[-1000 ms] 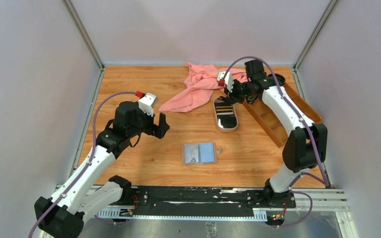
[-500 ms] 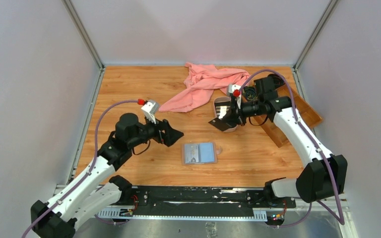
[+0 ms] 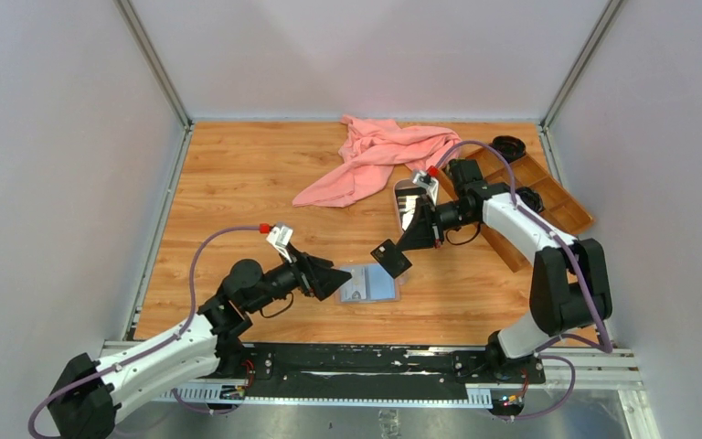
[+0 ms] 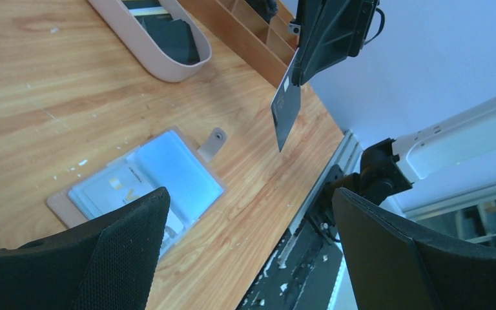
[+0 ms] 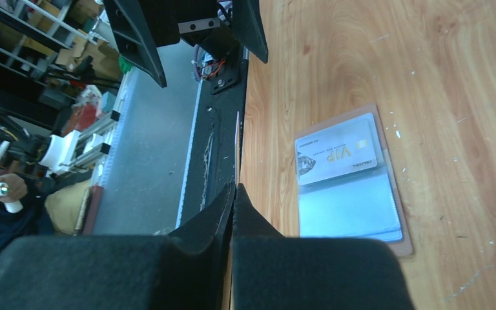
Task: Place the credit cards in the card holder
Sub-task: Pick up the credit card from the storage box.
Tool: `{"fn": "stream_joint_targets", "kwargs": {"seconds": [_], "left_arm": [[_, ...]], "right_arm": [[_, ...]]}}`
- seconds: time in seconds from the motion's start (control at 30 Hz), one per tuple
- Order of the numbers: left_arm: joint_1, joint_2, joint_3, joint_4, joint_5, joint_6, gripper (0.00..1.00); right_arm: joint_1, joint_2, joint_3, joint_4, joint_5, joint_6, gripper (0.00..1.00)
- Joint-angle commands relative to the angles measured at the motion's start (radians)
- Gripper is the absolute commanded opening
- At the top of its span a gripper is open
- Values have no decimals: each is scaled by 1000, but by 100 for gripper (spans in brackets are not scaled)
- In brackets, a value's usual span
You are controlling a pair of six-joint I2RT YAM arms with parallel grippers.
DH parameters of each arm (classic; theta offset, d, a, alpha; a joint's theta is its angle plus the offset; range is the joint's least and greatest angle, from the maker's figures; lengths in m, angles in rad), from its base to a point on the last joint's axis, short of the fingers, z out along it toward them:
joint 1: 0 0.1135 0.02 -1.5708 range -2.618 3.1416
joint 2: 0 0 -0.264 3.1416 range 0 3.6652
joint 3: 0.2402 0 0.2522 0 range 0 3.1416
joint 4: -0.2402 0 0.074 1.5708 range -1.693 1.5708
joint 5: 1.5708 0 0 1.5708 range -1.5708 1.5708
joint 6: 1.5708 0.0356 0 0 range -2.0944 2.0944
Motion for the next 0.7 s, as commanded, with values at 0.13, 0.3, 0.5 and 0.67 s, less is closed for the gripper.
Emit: {"fn": "stream_joint_targets", "kwargs": {"seconds": [0.13, 0.3, 0.5, 0.67], "left_arm": [[-16, 100, -85, 362, -17, -154, 100], [-16, 172, -125, 520, -35, -201, 99], [-16, 335, -149, 732, -33, -255, 94], [-16, 480, -153, 913, -22, -305, 91]], "right_arm": [[-12, 54, 5, -3, -71, 63, 0], [-12, 88, 8, -1, -99, 72, 0], [-10, 101, 6, 3, -106, 79, 0], [-11, 114, 7, 7, -121, 84, 0]]}}
